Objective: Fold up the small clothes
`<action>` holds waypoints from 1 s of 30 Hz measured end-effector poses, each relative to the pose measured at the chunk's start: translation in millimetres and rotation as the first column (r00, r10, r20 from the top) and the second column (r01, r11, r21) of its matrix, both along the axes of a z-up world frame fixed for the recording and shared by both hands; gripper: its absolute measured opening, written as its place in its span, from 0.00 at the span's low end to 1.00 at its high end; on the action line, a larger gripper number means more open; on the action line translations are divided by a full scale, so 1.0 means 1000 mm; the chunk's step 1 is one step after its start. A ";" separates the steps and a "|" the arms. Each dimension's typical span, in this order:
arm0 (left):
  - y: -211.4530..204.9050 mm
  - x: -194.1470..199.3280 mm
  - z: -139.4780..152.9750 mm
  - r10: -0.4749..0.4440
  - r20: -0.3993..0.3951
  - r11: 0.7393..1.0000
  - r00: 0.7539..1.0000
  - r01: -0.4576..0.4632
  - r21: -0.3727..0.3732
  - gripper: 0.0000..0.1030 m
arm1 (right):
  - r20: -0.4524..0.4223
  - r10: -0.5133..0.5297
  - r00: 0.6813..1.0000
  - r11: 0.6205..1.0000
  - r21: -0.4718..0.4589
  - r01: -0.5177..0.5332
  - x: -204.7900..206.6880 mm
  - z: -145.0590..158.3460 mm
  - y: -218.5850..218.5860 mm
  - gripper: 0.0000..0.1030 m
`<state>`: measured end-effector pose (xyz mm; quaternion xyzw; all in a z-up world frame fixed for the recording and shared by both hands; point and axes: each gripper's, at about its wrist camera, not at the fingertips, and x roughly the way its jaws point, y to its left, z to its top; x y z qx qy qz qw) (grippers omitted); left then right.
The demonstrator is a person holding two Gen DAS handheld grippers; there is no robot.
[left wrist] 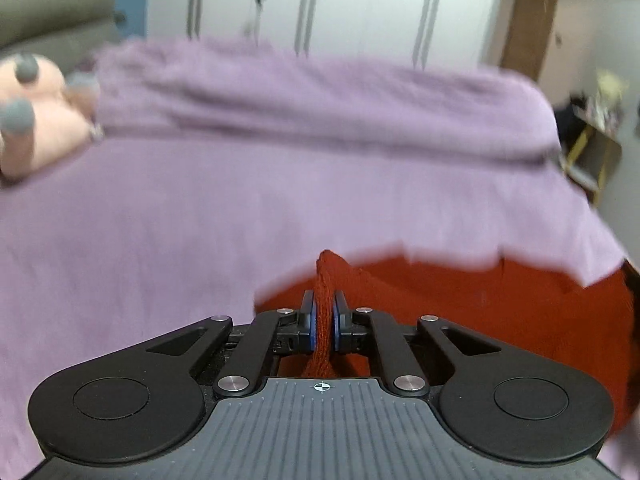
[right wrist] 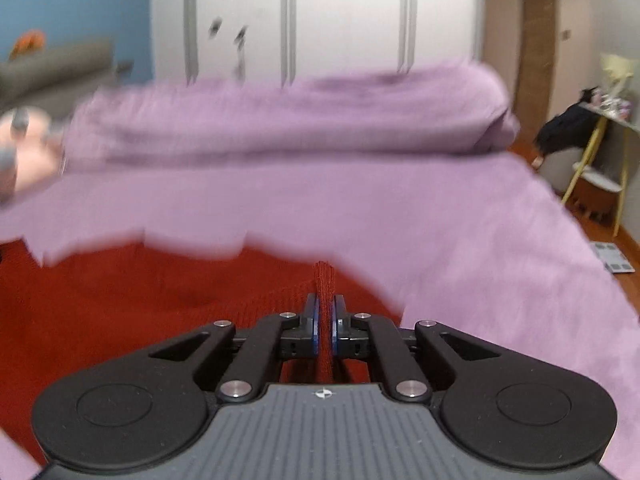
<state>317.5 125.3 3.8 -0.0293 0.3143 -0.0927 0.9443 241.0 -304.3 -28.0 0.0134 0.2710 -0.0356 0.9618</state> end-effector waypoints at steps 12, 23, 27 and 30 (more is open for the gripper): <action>-0.049 0.095 -0.061 0.198 0.036 0.959 0.980 -0.201 0.199 0.11 | -0.017 -0.167 0.986 0.967 -0.196 0.161 0.114 -0.029 0.013 0.05; -0.073 0.053 -0.060 0.097 0.076 0.994 0.992 -0.093 -0.049 0.54 | 0.070 0.022 0.997 0.953 0.299 -0.042 0.085 -0.051 0.052 0.27; -0.093 0.068 -0.088 0.081 0.073 0.994 0.994 -0.086 0.062 0.61 | 0.027 0.237 0.971 0.814 0.540 -0.214 0.107 -0.082 0.096 0.30; -0.072 0.073 -0.111 0.159 0.087 0.964 0.983 -0.174 0.203 0.60 | 0.034 0.203 0.978 0.882 0.427 -0.198 0.108 -0.092 0.085 0.32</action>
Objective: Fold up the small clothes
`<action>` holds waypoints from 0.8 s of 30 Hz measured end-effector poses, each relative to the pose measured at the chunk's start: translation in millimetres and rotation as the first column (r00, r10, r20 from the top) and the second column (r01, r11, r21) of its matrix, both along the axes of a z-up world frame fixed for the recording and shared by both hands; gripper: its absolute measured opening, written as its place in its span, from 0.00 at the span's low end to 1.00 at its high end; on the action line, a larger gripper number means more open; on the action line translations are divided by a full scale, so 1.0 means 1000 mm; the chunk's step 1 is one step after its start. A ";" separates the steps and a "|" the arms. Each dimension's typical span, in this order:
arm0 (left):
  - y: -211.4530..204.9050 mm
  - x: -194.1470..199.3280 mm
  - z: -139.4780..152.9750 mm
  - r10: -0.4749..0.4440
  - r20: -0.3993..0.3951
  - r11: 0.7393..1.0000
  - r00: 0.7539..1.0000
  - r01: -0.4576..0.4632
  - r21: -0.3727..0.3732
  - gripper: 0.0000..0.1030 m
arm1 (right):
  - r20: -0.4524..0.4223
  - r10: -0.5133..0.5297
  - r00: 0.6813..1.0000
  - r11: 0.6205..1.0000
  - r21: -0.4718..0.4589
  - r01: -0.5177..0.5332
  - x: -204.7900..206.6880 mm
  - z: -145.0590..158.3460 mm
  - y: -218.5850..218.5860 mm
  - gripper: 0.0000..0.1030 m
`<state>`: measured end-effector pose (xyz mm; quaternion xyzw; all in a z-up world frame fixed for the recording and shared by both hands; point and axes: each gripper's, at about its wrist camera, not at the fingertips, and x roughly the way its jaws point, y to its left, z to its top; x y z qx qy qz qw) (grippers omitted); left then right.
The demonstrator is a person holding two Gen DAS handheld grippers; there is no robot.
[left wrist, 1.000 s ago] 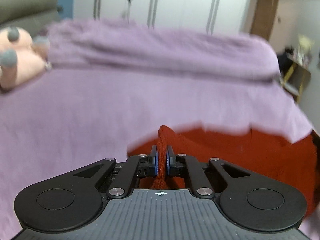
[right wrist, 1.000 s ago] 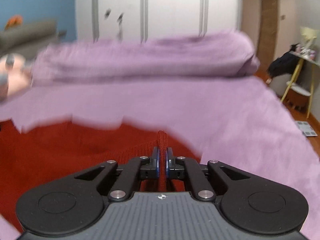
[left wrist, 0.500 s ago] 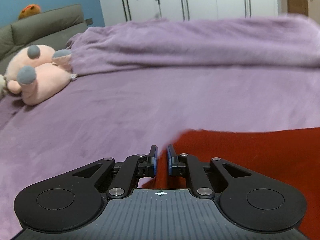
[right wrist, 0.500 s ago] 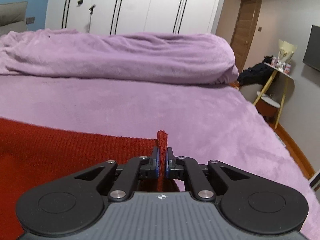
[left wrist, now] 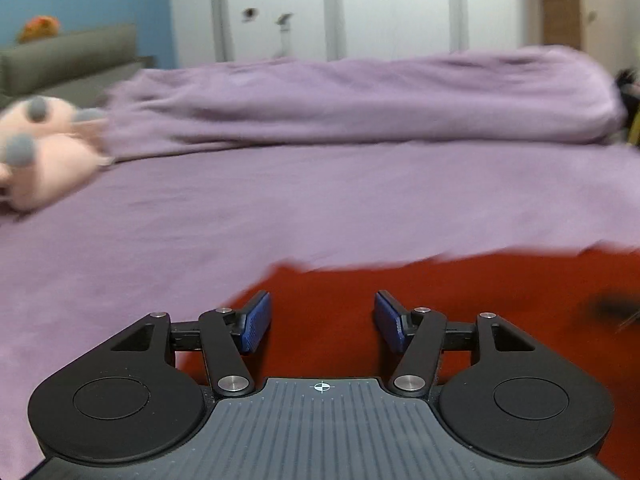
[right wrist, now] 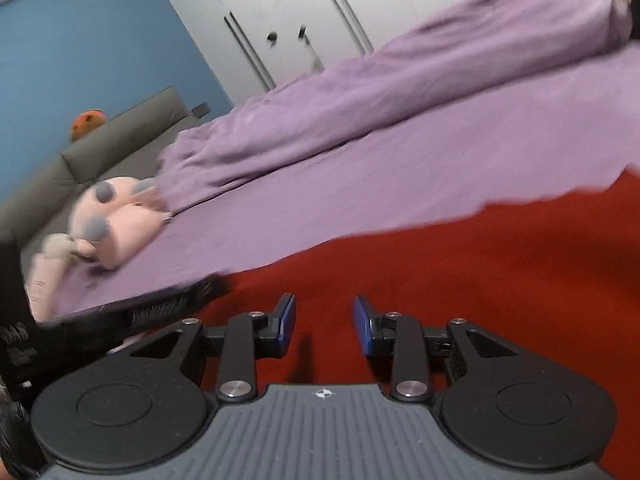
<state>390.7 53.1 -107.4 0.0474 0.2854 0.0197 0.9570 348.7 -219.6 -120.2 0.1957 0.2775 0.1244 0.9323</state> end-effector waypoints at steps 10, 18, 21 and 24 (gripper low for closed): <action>0.086 0.005 0.003 0.213 -0.134 0.951 0.968 -0.237 -0.200 0.66 | 0.008 -0.376 0.927 0.924 -0.068 0.375 -0.026 -0.003 -0.115 0.39; 0.059 -0.024 0.031 0.111 -0.118 0.980 0.987 -0.128 -0.150 0.70 | 0.039 -0.271 0.962 0.905 -0.329 0.268 -0.042 0.029 -0.054 0.59; 0.037 -0.020 0.031 0.071 -0.132 0.982 0.989 -0.093 -0.163 0.72 | 0.025 -0.265 0.964 0.894 -0.367 0.256 -0.039 0.030 -0.048 0.58; 0.014 -0.008 0.026 0.059 -0.147 0.990 0.987 -0.077 -0.121 0.73 | 0.014 -0.268 0.963 0.873 -0.419 0.248 -0.026 0.031 -0.035 0.56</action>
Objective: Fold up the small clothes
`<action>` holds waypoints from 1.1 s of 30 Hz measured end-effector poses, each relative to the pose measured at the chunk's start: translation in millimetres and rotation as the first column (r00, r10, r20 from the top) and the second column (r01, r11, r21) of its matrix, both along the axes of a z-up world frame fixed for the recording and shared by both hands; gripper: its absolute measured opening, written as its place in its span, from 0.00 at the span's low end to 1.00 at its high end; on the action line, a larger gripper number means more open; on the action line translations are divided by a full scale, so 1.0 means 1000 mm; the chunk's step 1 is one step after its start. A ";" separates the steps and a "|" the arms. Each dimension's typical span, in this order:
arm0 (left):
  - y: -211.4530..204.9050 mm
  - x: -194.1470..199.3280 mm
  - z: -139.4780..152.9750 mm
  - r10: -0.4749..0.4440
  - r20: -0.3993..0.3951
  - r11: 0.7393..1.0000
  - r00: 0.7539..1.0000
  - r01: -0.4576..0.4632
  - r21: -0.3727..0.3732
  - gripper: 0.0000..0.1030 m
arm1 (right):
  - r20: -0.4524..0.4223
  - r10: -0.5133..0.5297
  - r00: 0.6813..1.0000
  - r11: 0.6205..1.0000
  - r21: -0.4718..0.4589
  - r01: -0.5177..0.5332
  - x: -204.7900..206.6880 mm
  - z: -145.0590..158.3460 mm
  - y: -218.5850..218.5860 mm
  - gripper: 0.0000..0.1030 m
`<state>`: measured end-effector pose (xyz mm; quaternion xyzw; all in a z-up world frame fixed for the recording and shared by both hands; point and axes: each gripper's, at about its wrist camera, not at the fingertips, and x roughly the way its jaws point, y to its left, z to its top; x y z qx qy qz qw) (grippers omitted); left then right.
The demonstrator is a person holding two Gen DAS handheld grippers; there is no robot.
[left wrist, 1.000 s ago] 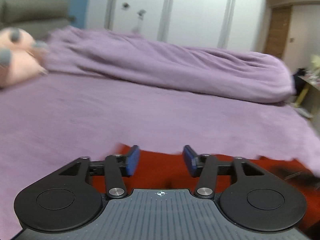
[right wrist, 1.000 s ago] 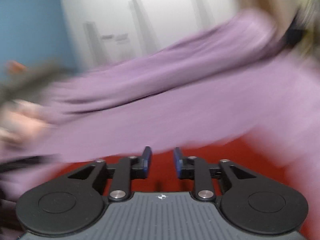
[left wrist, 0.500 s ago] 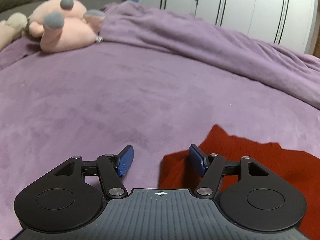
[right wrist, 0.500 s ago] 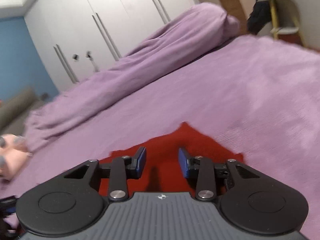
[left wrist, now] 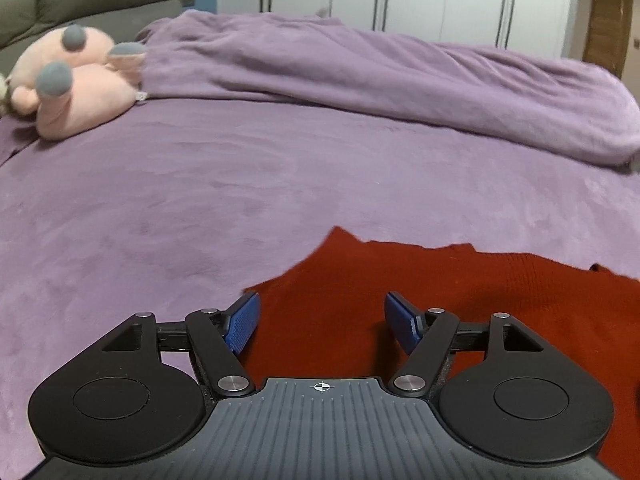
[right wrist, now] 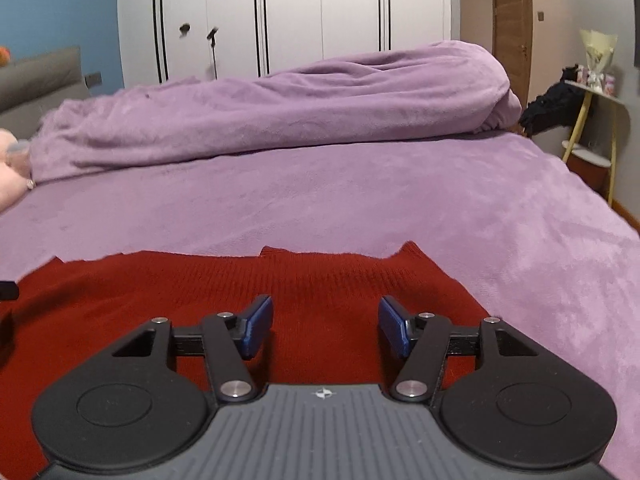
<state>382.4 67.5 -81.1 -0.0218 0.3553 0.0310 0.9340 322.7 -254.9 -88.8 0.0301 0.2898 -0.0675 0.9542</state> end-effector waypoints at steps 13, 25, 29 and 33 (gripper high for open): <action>-0.021 0.059 -0.037 0.032 -0.017 0.991 0.999 -0.030 0.132 0.96 | -0.067 -0.010 0.998 0.987 -0.158 -0.001 0.065 -0.036 0.004 0.76; 0.051 -0.001 -0.009 0.000 -0.104 0.994 0.995 -0.011 -0.108 0.95 | -0.071 -0.046 0.996 0.996 -0.077 0.041 0.036 -0.018 0.001 0.96; 0.099 -0.057 -0.004 -0.014 -0.156 0.962 0.988 -0.029 -0.273 0.92 | -0.049 -0.022 0.999 0.991 0.129 0.028 -0.036 -0.004 0.003 0.95; 0.135 -0.086 -0.015 -0.035 -0.254 0.859 0.967 -0.101 -0.503 0.78 | -0.044 -0.023 0.999 0.969 0.245 0.034 -0.107 -0.005 0.010 0.80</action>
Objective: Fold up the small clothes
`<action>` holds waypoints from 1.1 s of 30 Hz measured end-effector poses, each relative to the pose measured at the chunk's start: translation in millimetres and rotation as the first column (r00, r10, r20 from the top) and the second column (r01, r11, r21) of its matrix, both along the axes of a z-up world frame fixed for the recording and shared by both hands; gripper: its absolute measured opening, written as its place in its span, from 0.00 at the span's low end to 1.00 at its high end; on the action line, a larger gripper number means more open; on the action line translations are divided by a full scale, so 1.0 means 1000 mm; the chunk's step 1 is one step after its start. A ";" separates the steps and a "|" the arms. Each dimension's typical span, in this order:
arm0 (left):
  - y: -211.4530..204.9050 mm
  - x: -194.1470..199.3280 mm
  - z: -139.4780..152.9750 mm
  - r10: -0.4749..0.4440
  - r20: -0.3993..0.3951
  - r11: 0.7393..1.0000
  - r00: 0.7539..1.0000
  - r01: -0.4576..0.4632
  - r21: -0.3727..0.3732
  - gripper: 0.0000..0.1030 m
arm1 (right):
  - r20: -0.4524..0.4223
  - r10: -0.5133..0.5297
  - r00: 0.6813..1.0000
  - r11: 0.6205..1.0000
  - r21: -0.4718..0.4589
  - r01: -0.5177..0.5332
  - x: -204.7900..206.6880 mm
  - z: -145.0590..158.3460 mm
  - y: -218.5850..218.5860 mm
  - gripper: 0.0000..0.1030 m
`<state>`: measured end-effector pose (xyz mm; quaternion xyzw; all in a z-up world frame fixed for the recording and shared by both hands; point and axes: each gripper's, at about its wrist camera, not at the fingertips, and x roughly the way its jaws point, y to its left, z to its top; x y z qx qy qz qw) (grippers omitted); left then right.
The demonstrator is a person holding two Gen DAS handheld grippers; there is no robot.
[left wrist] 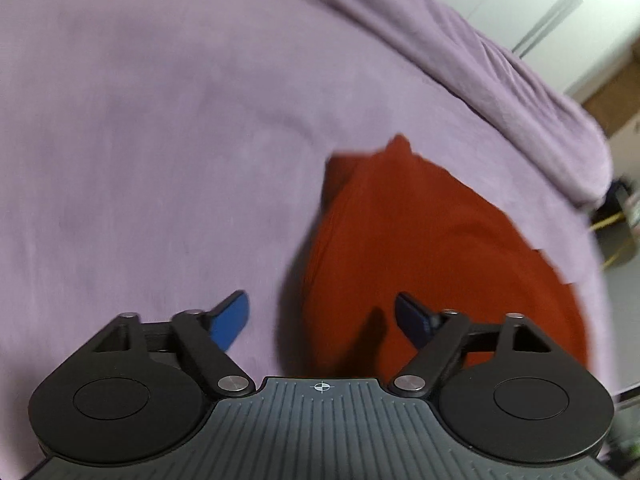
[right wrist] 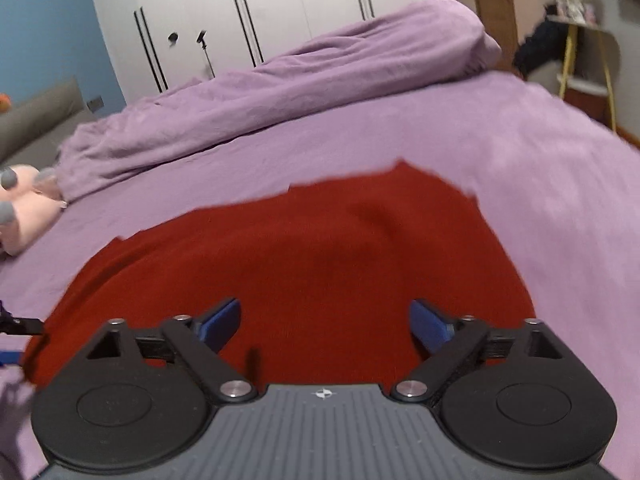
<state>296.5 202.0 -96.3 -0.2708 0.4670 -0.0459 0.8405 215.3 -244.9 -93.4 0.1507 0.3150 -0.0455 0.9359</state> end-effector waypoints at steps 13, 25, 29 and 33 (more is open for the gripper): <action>0.015 0.021 -0.034 0.048 -0.101 0.946 0.994 -0.077 -0.315 0.25 | -0.052 0.062 0.997 0.998 0.027 -0.061 -0.030 0.013 0.048 0.32; 0.020 0.017 -0.020 0.063 -0.041 0.940 0.997 -0.073 -0.335 0.14 | -0.016 0.141 0.990 0.984 -0.105 -0.142 0.009 0.000 0.109 0.12; 0.020 0.019 -0.015 0.067 -0.044 0.935 0.997 -0.078 -0.346 0.14 | -0.039 0.186 0.982 0.963 -0.194 -0.190 0.014 -0.008 0.119 0.12; 0.009 0.016 0.010 0.047 0.024 0.947 0.999 -0.036 -0.320 0.11 | -0.037 0.134 0.990 0.988 -0.075 -0.137 0.007 0.008 0.090 0.12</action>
